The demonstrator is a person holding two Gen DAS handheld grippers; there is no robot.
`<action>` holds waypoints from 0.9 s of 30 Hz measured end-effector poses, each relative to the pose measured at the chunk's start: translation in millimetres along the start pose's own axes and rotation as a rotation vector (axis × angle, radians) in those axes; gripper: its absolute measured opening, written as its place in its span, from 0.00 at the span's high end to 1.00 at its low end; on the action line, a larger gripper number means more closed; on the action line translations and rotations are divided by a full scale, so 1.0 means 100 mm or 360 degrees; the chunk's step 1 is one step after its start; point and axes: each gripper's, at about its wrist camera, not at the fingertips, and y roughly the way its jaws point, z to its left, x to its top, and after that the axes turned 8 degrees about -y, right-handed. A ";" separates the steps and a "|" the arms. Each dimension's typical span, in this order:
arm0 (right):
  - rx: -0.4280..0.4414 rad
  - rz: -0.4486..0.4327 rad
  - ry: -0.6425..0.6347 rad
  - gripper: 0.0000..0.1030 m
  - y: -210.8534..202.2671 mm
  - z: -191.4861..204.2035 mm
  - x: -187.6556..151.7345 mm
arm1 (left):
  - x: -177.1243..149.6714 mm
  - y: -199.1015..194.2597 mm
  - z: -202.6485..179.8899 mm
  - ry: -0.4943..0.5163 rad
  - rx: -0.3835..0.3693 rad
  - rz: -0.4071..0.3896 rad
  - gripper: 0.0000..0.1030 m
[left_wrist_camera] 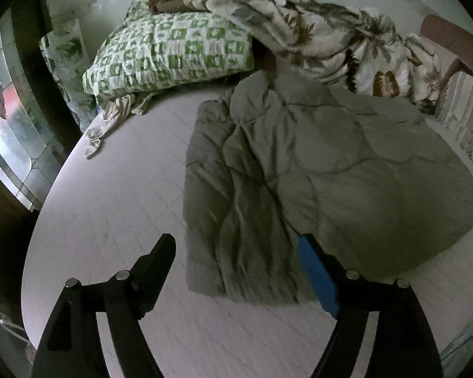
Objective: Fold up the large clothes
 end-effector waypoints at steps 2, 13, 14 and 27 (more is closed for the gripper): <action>0.0015 0.0008 0.0027 0.00 -0.02 0.01 -0.16 | -0.10 -0.11 -0.04 0.0003 -0.0014 -0.0012 0.20; -0.0090 0.0016 -0.0045 0.00 -0.20 0.22 -0.66 | -0.51 -0.44 -0.10 -0.0108 -0.0086 -0.0029 0.14; -0.0110 0.0011 -0.0067 0.00 -0.23 0.25 -0.70 | -0.54 -0.45 -0.10 -0.0111 -0.0087 -0.0024 0.14; -0.0180 -0.0128 -0.0268 0.00 -0.67 0.63 -1.17 | -0.92 -0.73 -0.20 -0.0118 -0.0144 0.0015 0.12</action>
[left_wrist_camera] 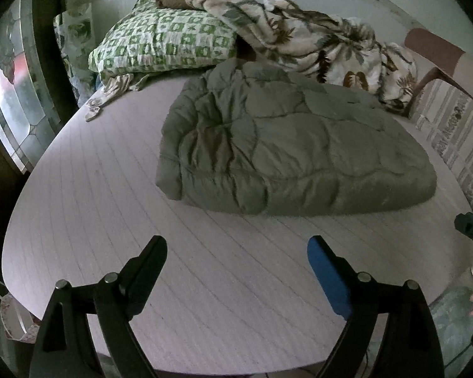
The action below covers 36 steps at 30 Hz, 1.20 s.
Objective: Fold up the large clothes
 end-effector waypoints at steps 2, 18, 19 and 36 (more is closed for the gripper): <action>-0.0014 -0.0028 -0.0021 0.00 -0.09 0.05 -0.08 | -0.06 -0.08 -0.03 0.0003 -0.0006 -0.0021 0.12; 0.0030 -0.0132 -0.0060 0.00 -0.58 0.29 -0.28 | -0.38 -0.64 -0.26 0.0090 0.0162 -0.0224 0.12; 0.0028 -0.0142 -0.0050 0.00 -0.61 0.28 -0.29 | -0.40 -0.66 -0.27 0.0085 0.0157 -0.0219 0.12; 0.0031 -0.0150 -0.0004 0.00 -0.93 0.27 -0.51 | -0.58 -1.00 -0.45 0.0089 0.0122 -0.0254 0.12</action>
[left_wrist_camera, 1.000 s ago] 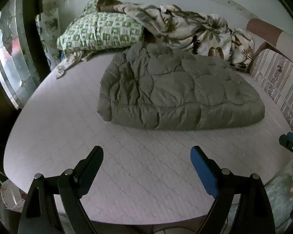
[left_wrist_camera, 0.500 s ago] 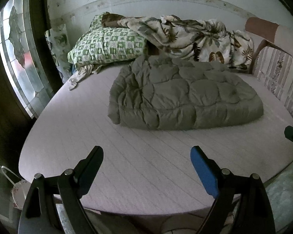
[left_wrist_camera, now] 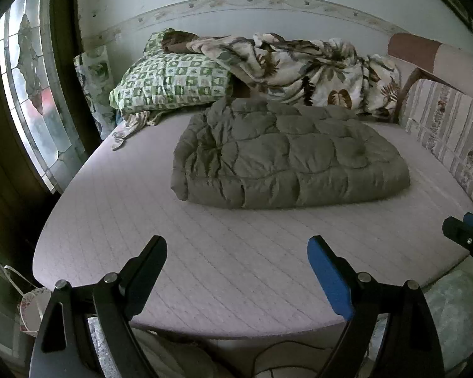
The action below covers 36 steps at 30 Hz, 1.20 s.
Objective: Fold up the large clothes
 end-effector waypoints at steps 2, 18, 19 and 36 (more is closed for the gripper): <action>-0.0003 -0.0006 -0.0001 0.00 -0.01 0.00 -0.01 | -0.01 -0.01 -0.02 0.0011 -0.0005 0.0003 0.12; -0.0083 -0.0101 -0.0028 0.00 -0.38 0.06 -0.04 | -0.05 -0.20 -0.15 0.0049 -0.0010 -0.0078 0.12; -0.0086 -0.0102 -0.0034 0.00 -0.39 0.06 -0.04 | -0.05 -0.22 -0.14 0.0043 -0.0019 -0.0088 0.12; -0.0073 -0.0097 -0.0051 0.00 -0.41 0.06 -0.03 | -0.04 -0.19 -0.17 0.0027 -0.0070 -0.0076 0.12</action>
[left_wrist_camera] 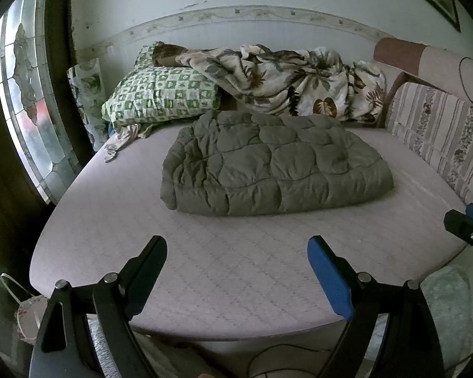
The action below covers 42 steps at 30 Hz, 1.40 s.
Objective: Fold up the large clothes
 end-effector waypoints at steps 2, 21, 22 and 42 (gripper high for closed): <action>0.0001 0.0004 0.0006 0.00 0.01 -0.02 0.01 | 0.01 0.00 -0.01 -0.0003 -0.0007 -0.0003 0.12; -0.0006 0.0020 -0.0011 0.00 0.16 -0.09 0.14 | 0.16 0.12 0.00 -0.0027 0.0004 0.0001 0.12; -0.0006 0.0021 -0.0011 0.00 0.17 -0.10 0.15 | 0.17 0.13 0.00 -0.0030 0.0004 0.0002 0.12; -0.0027 0.0062 -0.0016 0.00 0.38 -0.15 0.26 | 0.27 0.35 -0.11 0.0019 -0.0007 0.0027 0.12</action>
